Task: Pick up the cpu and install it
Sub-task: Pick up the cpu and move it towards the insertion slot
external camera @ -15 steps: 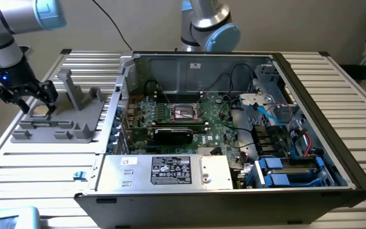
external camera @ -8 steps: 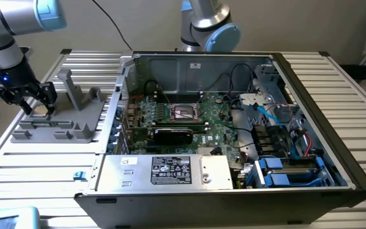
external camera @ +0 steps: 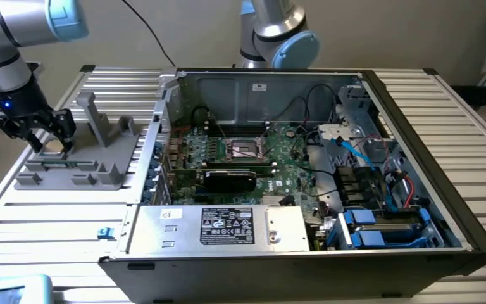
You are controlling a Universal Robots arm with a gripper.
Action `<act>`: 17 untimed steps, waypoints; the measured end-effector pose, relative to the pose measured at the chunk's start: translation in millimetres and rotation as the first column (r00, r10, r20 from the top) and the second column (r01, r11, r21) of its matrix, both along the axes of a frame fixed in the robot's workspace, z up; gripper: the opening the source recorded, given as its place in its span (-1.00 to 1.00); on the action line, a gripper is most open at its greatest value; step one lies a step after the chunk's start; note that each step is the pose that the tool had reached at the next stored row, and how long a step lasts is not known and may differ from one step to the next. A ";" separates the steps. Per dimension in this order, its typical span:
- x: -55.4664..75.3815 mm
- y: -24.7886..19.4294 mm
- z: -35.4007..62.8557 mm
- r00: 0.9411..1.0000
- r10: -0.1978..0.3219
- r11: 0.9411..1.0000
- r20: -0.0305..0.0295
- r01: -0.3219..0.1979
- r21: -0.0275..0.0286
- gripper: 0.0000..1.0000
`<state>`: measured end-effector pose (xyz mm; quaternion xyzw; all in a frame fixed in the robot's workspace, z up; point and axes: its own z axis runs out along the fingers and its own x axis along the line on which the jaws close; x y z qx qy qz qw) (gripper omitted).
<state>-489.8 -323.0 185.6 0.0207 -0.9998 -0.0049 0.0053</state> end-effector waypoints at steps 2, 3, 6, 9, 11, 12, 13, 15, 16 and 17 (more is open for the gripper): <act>0.1 0.0 -0.1 1.000 0.000 1.000 -0.001 0.000 0.001 0.41; 0.1 0.0 -0.1 1.000 0.000 1.000 -0.001 0.000 0.002 0.41; 0.9 0.0 -0.3 1.000 -0.001 1.000 -0.001 0.001 0.007 0.41; 1.0 0.0 -0.2 1.000 -0.003 1.000 -0.001 0.003 0.010 0.41; 0.9 0.0 -0.1 1.000 -0.004 1.000 -0.003 0.004 0.010 0.41; 0.9 0.0 -0.1 1.000 -0.005 1.000 -0.003 0.005 0.010 0.41; 1.0 0.0 -0.1 1.000 -0.006 1.000 -0.004 0.006 0.010 0.41; 1.0 0.0 -0.2 1.000 -0.007 1.000 -0.005 0.007 0.010 0.37; 1.0 0.0 -0.2 1.000 -0.008 1.000 -0.005 0.008 0.010 0.24; 1.0 0.0 -0.1 1.000 -0.009 1.000 -0.006 0.010 0.010 0.24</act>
